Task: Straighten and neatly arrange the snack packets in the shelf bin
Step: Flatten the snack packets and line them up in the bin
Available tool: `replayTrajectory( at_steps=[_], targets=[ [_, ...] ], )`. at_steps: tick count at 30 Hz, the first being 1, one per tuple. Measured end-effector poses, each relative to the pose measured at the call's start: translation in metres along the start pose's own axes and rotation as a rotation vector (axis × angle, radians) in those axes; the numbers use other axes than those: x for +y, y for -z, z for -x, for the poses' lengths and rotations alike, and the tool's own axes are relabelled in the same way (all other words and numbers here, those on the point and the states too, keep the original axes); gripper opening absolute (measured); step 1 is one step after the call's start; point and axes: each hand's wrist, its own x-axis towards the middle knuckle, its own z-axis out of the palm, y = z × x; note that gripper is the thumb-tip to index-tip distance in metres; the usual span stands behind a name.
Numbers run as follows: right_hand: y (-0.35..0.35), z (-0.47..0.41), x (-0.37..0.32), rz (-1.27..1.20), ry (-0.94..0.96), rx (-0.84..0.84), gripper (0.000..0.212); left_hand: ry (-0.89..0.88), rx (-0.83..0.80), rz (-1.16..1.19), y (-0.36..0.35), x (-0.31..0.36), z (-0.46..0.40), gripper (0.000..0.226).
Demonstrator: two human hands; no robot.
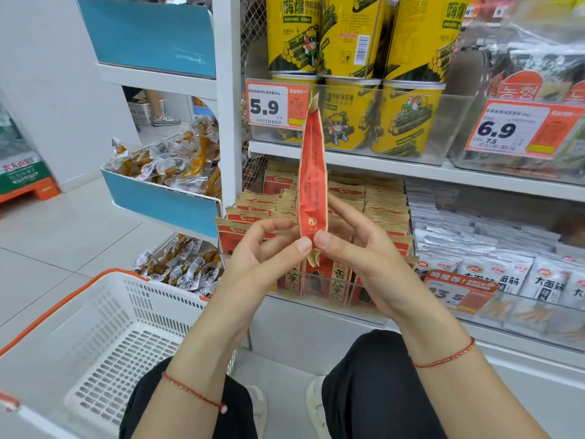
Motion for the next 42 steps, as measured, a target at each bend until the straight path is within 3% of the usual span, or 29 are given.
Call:
replayTrajectory(
  at_steps=[3, 6, 9, 17, 23, 28, 33, 37, 39, 42],
  targets=[
    [-0.002, 0.002, 0.002, 0.07, 0.055, 0.104, 0.069, 0.007, 0.019, 0.09, -0.003, 0.003, -0.001, 0.056],
    [-0.004, 0.003, 0.007, 0.483, 0.17, 0.258, 0.079, -0.023, 0.019, 0.128, -0.008, 0.007, -0.002, 0.05],
    [-0.01, 0.005, 0.01, 0.791, 0.284, 0.231, 0.085, -0.086, 0.095, 0.117, -0.014, 0.01, -0.003, 0.038],
    [0.004, -0.014, -0.009, 0.296, 0.134, 0.207, 0.055, -0.125, 0.118, 0.115, 0.007, 0.011, -0.015, 0.046],
    [0.012, -0.057, -0.035, 0.498, 0.261, 0.167, 0.023, -0.218, 0.093, -0.064, 0.025, 0.022, -0.053, 0.039],
    [0.018, -0.1, -0.053, 0.486, 0.284, 0.064, 0.008, -0.31, 0.069, -0.194, 0.037, 0.036, -0.092, 0.032],
    [0.015, -0.129, -0.044, 0.706, 0.406, 0.171, 0.027, -0.391, 0.243, -0.324, 0.06, 0.023, -0.125, 0.042],
    [0.017, -0.14, -0.016, 0.807, 0.582, 0.284, 0.033, -0.267, 0.36, -0.57, 0.082, 0.001, -0.138, 0.035],
    [0.017, -0.145, -0.004, 0.853, 0.671, 0.295, 0.021, -0.163, 0.296, -0.796, 0.09, -0.006, -0.143, 0.034],
    [0.017, -0.157, 0.015, 0.919, 0.764, 0.276, 0.019, -0.059, 0.159, -0.929, 0.094, -0.015, -0.146, 0.037]
  ],
)
